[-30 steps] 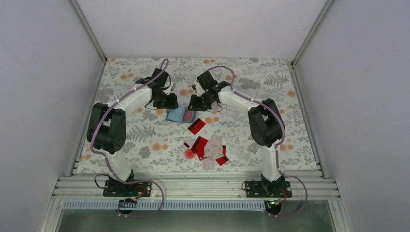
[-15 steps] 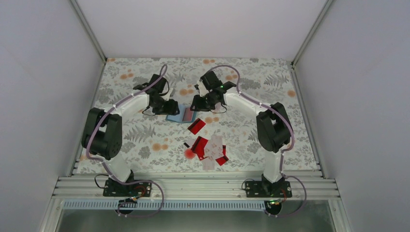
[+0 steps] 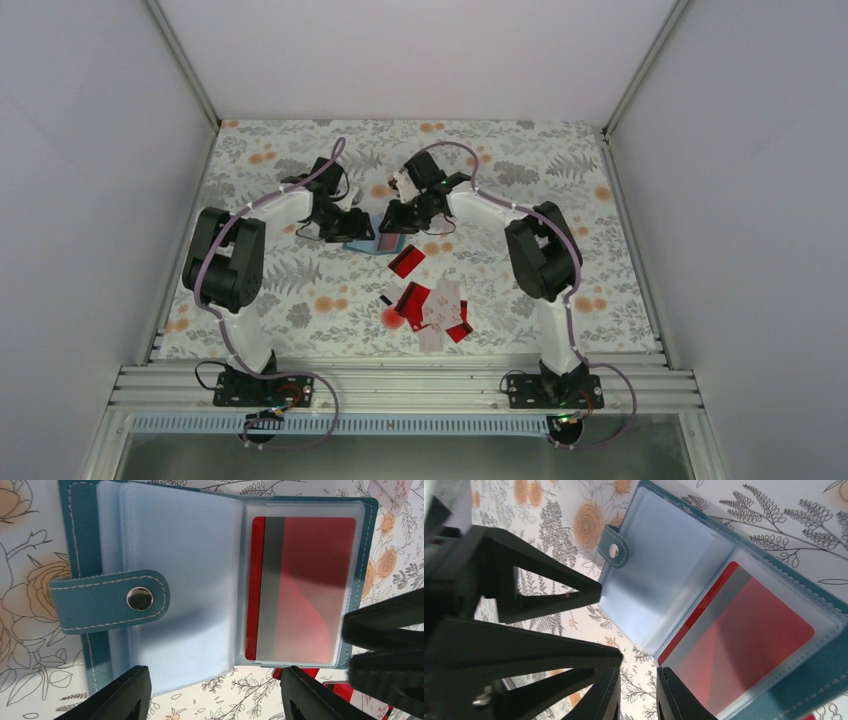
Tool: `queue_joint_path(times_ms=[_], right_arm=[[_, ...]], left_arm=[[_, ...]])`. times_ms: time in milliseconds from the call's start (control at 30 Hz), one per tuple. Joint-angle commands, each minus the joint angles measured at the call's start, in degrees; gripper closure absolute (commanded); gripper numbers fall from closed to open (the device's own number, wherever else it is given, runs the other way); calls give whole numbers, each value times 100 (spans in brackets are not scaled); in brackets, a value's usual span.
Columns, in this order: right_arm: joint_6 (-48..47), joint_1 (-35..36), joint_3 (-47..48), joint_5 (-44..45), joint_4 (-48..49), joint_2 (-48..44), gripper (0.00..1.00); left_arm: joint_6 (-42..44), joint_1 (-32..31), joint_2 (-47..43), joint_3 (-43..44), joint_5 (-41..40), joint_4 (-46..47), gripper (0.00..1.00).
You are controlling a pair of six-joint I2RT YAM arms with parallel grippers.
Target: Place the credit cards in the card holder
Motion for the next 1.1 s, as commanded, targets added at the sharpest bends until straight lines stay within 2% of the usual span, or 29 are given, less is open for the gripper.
queue_joint_path(times_ms=[0, 500, 800, 1067], right_arm=[[12, 60, 197, -197, 172, 247, 81], [-283, -32, -280, 179, 20, 595, 84], [-305, -32, -383, 208, 49, 642, 84], [-310, -32, -349, 212, 41, 657, 85]], left_arm=[[12, 47, 115, 205, 97, 59, 34], [104, 46, 373, 374, -133, -83, 34], [66, 43, 526, 385, 39, -62, 34], [-95, 47, 534, 403, 576, 149, 33]])
